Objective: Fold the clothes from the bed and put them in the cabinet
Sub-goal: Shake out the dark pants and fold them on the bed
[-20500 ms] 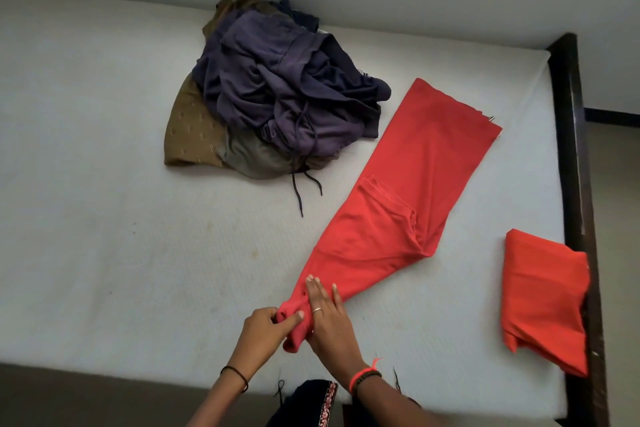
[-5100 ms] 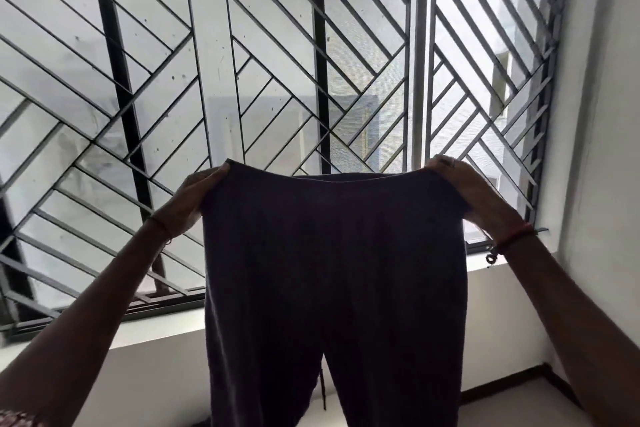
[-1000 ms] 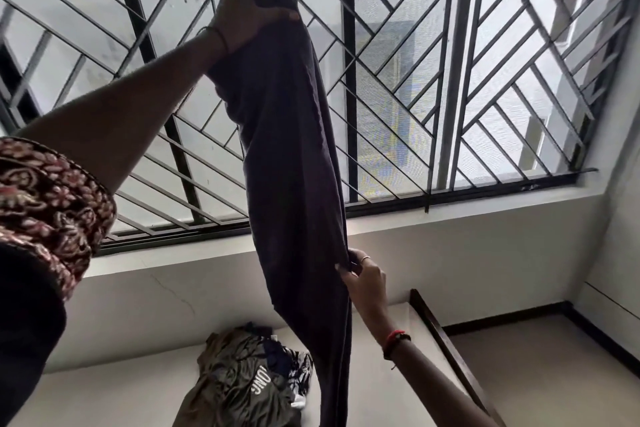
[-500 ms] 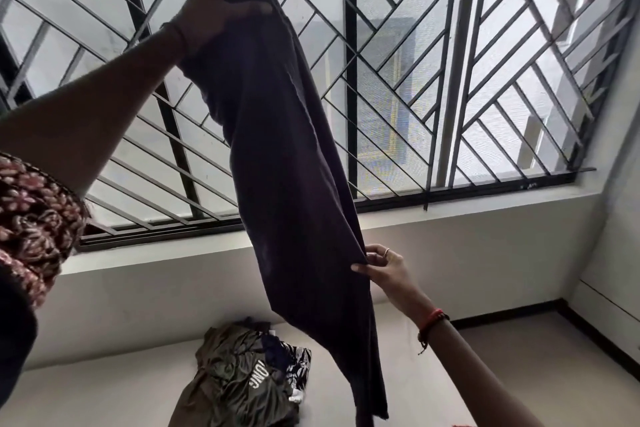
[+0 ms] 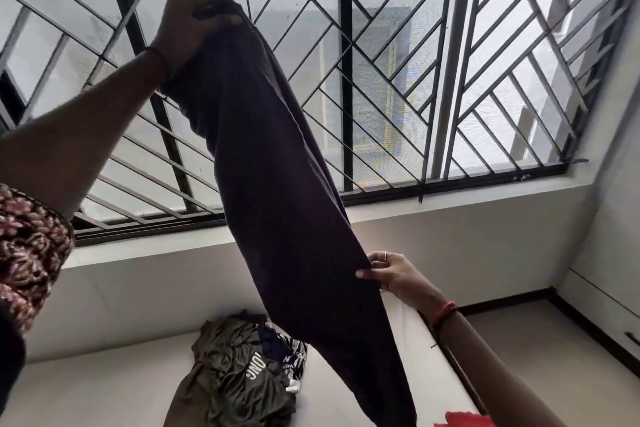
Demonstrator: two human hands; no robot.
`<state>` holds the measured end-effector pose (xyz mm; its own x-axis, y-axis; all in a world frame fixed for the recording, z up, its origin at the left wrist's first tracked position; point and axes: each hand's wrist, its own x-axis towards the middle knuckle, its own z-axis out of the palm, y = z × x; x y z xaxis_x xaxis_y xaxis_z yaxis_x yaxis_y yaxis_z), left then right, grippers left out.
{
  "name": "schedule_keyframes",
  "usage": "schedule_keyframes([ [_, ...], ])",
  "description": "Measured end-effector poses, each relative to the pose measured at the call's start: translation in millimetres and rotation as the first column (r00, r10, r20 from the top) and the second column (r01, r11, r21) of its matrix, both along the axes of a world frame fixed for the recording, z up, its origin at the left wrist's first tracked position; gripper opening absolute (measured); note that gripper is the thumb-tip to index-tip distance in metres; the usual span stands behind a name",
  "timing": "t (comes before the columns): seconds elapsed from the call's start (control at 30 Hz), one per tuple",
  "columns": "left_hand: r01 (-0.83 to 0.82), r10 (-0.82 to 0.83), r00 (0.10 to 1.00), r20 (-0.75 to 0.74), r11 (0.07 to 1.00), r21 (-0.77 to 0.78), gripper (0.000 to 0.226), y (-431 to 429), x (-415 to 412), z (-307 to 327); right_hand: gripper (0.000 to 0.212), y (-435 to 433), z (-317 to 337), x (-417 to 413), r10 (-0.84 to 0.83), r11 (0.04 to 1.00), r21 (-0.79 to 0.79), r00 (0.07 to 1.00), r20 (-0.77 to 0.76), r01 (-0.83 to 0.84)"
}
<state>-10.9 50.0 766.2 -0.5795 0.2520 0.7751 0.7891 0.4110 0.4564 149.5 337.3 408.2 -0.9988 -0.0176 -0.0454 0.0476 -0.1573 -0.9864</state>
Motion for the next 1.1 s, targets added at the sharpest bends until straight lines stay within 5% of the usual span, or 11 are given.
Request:
schedule_keyframes([
  [0.17, -0.029, 0.029, 1.000, -0.001, 0.999, 0.029, 0.036, -4.5, 0.1, -5.8, 0.029, -1.1, -1.4, -2.9, -0.084, 0.996, -0.005, 0.996, -0.022, 0.084],
  [0.43, -0.089, 0.087, 0.996, 0.017, 0.991, 0.104, 0.030, -24.5, -17.9, -20.9, 0.040, 12.0, 9.5, 10.8, 0.076, 0.989, -0.127, 0.997, -0.012, -0.077],
  [0.63, -0.249, 0.241, 0.953, 0.182, 0.968, 0.021, 0.041, -43.6, -50.0, -59.6, 0.012, 17.3, 10.9, 18.0, 0.082, 0.985, 0.149, 0.996, 0.044, -0.087],
  [0.97, -0.414, 0.273, 0.721, 0.636, 0.907, 0.080, 0.036, -45.4, -75.0, -159.7, 0.018, 25.5, 37.8, 27.8, 0.012, 0.981, 0.188, 0.992, 0.127, -0.036],
  [1.1, -0.330, 0.166, 0.749, 0.641, 0.933, 0.144, 0.038, -25.6, -66.2, -172.8, 0.035, 19.8, 46.2, 25.6, 0.019, 0.992, 0.119, 0.989, 0.145, -0.037],
])
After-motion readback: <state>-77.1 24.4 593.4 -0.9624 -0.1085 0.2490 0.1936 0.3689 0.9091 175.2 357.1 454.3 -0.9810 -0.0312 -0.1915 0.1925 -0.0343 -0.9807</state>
